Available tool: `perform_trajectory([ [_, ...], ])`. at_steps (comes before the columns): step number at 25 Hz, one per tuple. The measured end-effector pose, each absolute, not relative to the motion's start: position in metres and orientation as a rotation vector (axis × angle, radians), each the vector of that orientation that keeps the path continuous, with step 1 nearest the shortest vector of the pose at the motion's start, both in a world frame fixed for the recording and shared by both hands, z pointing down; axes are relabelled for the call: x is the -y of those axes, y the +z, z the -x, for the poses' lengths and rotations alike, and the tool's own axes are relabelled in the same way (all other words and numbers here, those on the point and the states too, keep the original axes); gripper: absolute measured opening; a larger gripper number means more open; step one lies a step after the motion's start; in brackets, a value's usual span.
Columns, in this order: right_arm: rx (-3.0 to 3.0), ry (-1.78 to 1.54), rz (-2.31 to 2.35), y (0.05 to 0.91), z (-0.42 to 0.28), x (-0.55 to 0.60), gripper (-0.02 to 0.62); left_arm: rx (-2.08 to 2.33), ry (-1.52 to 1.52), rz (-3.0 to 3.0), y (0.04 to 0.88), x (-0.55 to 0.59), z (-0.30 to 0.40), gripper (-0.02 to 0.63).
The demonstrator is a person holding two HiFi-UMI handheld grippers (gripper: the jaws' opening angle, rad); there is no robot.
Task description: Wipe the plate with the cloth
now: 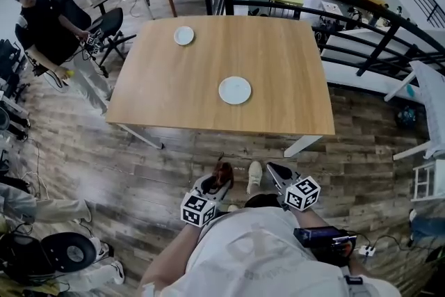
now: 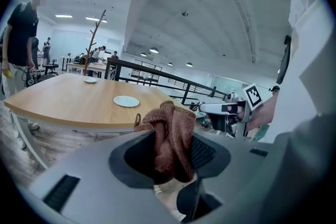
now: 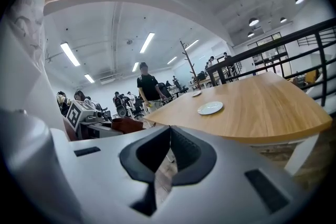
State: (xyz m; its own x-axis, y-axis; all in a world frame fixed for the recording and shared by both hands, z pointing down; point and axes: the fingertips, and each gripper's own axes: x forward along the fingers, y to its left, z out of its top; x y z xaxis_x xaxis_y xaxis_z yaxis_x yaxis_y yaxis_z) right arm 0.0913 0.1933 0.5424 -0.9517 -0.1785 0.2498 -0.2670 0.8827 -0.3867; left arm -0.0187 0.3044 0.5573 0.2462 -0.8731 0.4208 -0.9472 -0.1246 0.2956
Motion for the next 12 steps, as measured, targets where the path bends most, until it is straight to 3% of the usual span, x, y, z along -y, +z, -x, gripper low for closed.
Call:
perform_trajectory([
  [12,2.821,0.637,-0.169,0.551,-0.030,-0.110,0.014,1.657,0.201,-1.967,0.565,-0.208,0.059,0.170],
])
